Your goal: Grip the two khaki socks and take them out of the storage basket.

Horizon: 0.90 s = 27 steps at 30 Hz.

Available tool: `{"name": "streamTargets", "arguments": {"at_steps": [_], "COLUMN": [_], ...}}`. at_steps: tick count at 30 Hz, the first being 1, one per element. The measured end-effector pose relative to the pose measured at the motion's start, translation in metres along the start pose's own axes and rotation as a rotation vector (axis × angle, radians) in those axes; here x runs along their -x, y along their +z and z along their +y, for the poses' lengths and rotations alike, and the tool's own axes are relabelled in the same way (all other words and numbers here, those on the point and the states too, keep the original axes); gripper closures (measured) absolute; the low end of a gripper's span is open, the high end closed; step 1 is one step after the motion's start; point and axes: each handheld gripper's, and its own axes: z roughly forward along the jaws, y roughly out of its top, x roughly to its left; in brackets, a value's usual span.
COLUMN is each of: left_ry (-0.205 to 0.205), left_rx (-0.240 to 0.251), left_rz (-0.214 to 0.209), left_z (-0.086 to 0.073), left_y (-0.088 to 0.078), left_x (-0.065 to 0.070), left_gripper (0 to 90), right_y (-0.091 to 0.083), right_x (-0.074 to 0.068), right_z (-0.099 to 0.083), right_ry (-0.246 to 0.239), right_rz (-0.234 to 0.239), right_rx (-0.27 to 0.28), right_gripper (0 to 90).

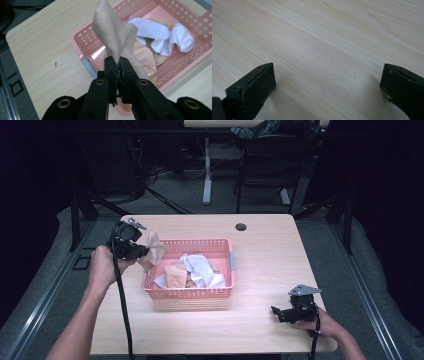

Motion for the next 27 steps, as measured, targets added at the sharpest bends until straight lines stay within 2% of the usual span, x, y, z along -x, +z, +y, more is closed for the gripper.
{"name": "streamTargets", "arguments": {"at_steps": [2,4,14,23,27], "left_ry": [-0.009,-0.013,-0.039,-0.078,-0.091], "left_rx": [0.012,0.015,0.024,0.016,0.023], "left_rz": [-0.013,-0.009,0.031,0.071,0.057], "left_z": [-0.001,-0.003,-0.013,-0.029,-0.037], "left_y": [-0.004,-0.008,-0.025,-0.035,-0.037], "left_x": [-0.003,-0.006,-0.023,-0.04,-0.046], "left_gripper": [86.4,86.3,86.4,86.4,86.3], "right_y": [0.0,0.0,0.0,0.0,0.0], "right_x": [0.0,0.0,0.0,0.0,0.0], "right_z": [0.0,0.0,0.0,0.0,0.0], "right_ry": [-0.003,-0.002,-0.002,-0.003,-0.003], "right_rz": [0.0,0.0,0.0,0.0,-0.001], "right_rx": [-0.002,-0.002,-0.002,-0.002,0.0], "right_gripper": [0.0,0.0,0.0,0.0,0.0]}}
